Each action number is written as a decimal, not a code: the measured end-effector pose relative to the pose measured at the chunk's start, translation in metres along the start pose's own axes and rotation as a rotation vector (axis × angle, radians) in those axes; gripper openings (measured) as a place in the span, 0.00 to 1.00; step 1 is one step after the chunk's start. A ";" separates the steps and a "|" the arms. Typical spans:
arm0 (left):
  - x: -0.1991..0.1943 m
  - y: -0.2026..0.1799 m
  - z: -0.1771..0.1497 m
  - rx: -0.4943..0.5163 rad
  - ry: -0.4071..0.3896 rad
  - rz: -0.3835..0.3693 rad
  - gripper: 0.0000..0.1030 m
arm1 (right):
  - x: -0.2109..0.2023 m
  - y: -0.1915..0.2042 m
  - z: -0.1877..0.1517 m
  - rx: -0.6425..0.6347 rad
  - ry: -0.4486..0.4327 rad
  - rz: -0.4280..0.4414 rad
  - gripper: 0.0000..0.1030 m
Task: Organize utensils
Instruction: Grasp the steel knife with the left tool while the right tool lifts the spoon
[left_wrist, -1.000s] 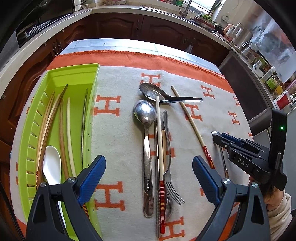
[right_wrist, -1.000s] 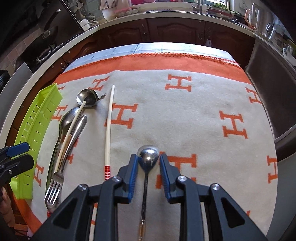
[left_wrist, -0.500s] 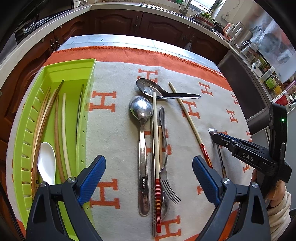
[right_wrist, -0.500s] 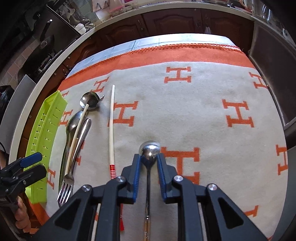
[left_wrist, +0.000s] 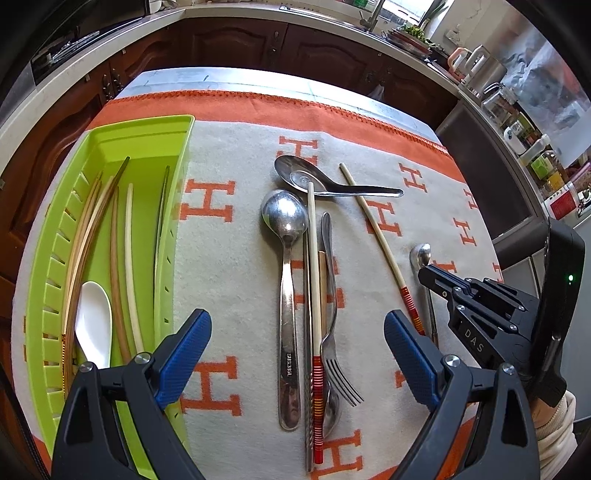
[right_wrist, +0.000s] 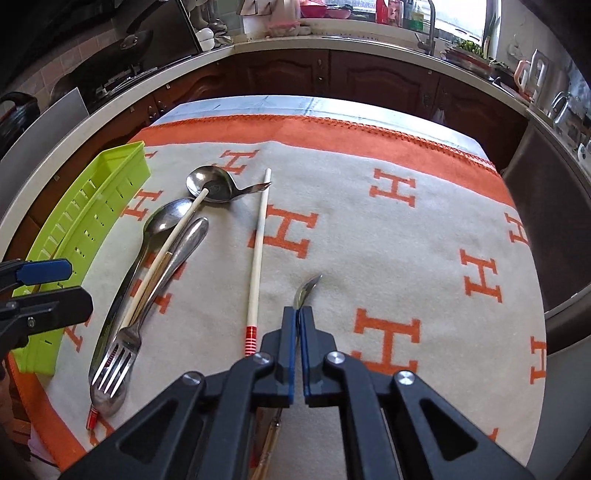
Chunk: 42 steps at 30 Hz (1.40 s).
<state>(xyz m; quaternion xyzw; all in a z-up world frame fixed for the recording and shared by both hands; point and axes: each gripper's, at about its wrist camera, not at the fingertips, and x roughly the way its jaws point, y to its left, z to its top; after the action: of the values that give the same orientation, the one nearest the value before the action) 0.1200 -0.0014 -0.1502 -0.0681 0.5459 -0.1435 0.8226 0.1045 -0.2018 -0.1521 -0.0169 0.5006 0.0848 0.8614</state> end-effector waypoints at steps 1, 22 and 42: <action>0.000 0.000 0.000 0.002 -0.001 0.001 0.91 | 0.001 -0.002 0.001 0.013 0.006 0.012 0.02; 0.018 0.012 0.031 -0.057 0.029 -0.111 0.57 | -0.029 -0.020 0.007 0.195 -0.050 0.172 0.02; 0.076 0.026 0.064 -0.276 0.123 -0.184 0.36 | -0.050 -0.022 0.017 0.267 -0.124 0.328 0.02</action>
<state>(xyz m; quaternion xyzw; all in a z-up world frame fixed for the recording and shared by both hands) 0.2103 -0.0032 -0.1991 -0.2214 0.6012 -0.1459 0.7538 0.0987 -0.2277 -0.1016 0.1844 0.4494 0.1577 0.8598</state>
